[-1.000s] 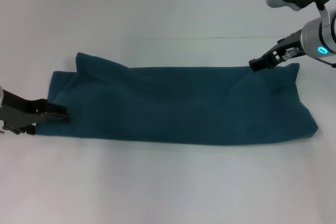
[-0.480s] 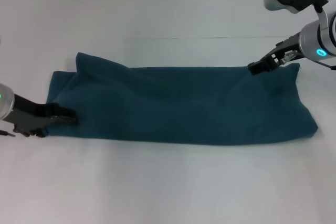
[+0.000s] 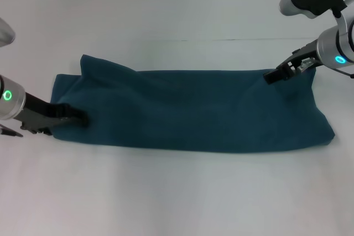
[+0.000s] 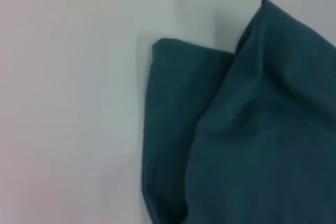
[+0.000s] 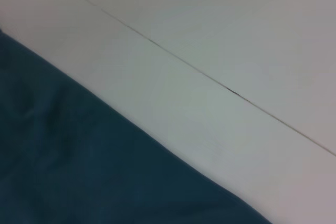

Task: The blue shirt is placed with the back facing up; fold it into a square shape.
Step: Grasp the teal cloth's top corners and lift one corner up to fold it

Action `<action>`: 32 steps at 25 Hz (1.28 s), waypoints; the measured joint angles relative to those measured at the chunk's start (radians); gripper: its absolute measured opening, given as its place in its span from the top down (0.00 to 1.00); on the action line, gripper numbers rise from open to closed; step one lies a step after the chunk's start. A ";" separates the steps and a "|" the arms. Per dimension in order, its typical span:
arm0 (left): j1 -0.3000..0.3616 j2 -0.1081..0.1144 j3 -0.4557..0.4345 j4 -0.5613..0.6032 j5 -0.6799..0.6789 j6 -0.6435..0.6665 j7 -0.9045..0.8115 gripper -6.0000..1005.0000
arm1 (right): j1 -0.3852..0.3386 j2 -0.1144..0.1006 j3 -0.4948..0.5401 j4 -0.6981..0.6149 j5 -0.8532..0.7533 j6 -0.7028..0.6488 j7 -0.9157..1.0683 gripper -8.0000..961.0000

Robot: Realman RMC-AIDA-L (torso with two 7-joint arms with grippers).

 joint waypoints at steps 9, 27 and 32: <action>0.008 -0.018 0.030 0.023 -0.004 -0.046 0.064 0.20 | -0.003 0.000 0.001 -0.003 0.003 -0.011 0.001 0.03; 0.035 -0.041 0.047 0.112 -0.110 -0.013 0.214 0.74 | -0.044 -0.003 0.042 -0.048 0.089 0.011 -0.007 0.04; 0.029 -0.042 0.044 0.158 -0.147 0.030 0.240 0.84 | -0.138 -0.003 0.049 -0.087 0.267 0.112 -0.094 0.08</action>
